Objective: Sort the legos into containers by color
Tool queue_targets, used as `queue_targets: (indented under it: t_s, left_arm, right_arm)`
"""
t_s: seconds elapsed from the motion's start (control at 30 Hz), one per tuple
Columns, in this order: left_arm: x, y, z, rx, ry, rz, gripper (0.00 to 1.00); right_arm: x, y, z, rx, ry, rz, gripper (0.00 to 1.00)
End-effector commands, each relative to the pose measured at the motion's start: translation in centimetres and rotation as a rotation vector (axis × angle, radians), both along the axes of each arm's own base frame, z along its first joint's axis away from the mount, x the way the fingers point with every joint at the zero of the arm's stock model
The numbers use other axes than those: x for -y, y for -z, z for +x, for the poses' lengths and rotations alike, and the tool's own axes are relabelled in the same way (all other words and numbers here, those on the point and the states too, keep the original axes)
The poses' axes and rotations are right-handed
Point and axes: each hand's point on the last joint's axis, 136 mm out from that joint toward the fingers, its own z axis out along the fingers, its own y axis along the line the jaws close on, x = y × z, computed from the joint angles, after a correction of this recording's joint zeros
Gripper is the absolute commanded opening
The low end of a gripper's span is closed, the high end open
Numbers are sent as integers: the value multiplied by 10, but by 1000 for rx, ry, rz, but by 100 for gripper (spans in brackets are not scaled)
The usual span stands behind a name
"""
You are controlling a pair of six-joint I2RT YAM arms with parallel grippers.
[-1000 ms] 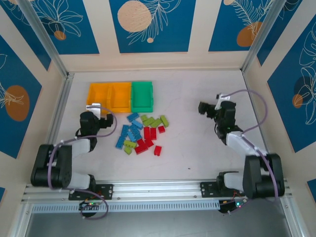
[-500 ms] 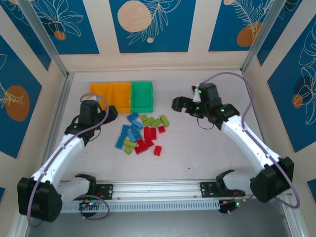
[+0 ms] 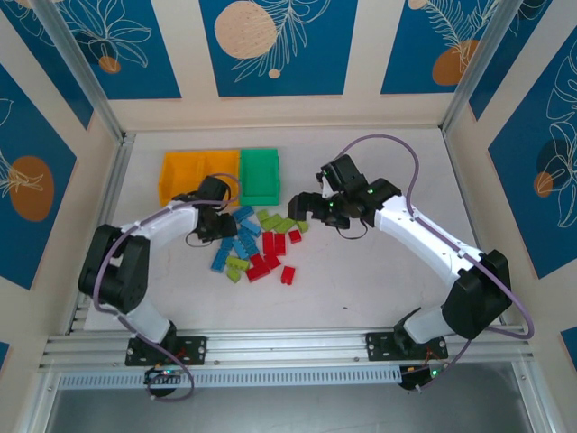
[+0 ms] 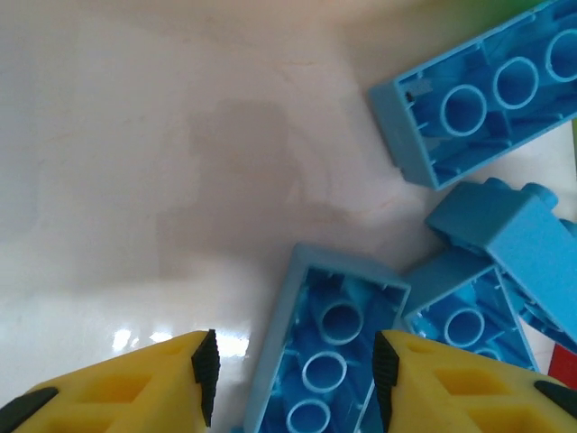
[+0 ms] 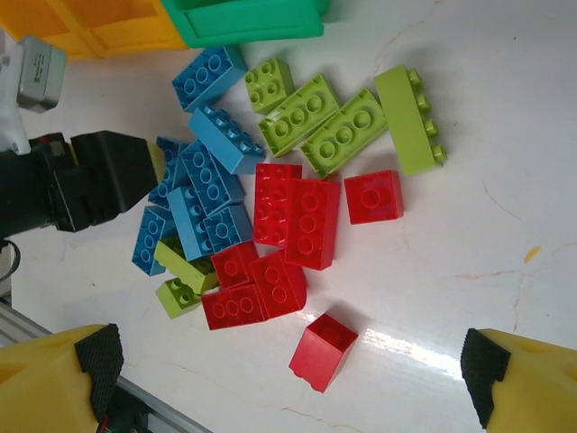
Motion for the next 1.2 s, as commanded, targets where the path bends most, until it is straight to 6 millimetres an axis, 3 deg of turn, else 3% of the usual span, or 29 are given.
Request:
queue_targets:
  t_s: [0.0,0.33,0.5,0.6,0.73,0.87,0.93,1.07,1.17]
  left_arm:
    - [12,3,-1,-46,77,-31,52]
    - [-7,29,-1,-100,64,86,47]
    - [-18,35,-7,-113,55,112,34]
    - [-15,18,-3,-54,64,82,29]
    - [-17,-40,15,119,58,54,26]
    - [-53,-101,44,286,-29,93,22]
    - [-77,-119,66,340,-82,130,20]
    - [-119,-126,114,365,-188,159,21]
    - [-136,-112,147,344,-246,129,21]
  right_arm:
    - [4,-1,-7,-15,17,-9,99]
    - [0,-7,-5,-13,8,-9,99]
    - [0,-13,-4,-3,14,-6,99]
    - [-3,-20,-3,12,12,4,99]
    - [-8,-31,-3,45,3,17,99]
    - [-12,-38,0,76,10,29,99]
    - [-13,-39,2,86,15,33,99]
    - [-13,-36,5,84,22,28,99]
    - [-14,-35,4,77,22,31,99]
